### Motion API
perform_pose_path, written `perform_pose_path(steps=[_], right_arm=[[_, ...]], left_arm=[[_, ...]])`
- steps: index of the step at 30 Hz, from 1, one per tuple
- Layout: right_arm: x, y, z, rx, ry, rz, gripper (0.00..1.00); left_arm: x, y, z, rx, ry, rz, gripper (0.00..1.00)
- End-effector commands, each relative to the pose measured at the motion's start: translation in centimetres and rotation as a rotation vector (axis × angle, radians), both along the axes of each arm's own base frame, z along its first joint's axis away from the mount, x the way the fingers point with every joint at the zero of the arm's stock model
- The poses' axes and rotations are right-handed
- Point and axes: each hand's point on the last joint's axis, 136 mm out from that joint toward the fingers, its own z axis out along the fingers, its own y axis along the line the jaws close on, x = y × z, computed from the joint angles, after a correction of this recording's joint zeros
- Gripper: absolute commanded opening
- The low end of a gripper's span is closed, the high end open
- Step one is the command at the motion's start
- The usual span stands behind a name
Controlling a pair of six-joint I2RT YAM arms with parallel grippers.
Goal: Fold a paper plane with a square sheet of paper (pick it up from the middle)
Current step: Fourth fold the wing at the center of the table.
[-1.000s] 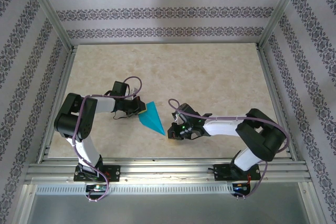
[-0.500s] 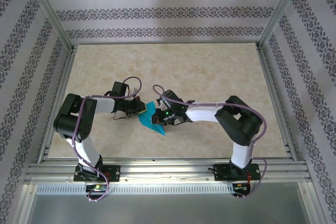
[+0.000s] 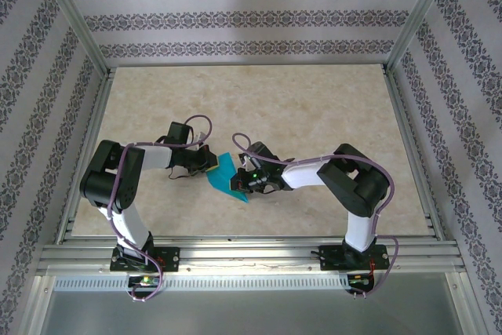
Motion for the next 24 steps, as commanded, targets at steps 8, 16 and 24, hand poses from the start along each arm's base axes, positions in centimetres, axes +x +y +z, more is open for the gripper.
perform_pose_path(steps=[8,16,24], right_arm=[[-4.5,-5.2,-5.8,-0.218,0.193,-0.002,0.0],[-4.2,-4.6,-5.5,-0.199,0.189,0.005,0.0],[-3.7,-4.1,-5.1,-0.185,0.179,0.001,0.0]], left_arm=[[2.0,4.2,-1.4,0.076,-0.003,0.105,0.05],[3.2,5.7,0.6,0.087,-0.042,0.146,0.08],[3.4,5.3,4.7,0.083,-0.107,0.127,0.09]])
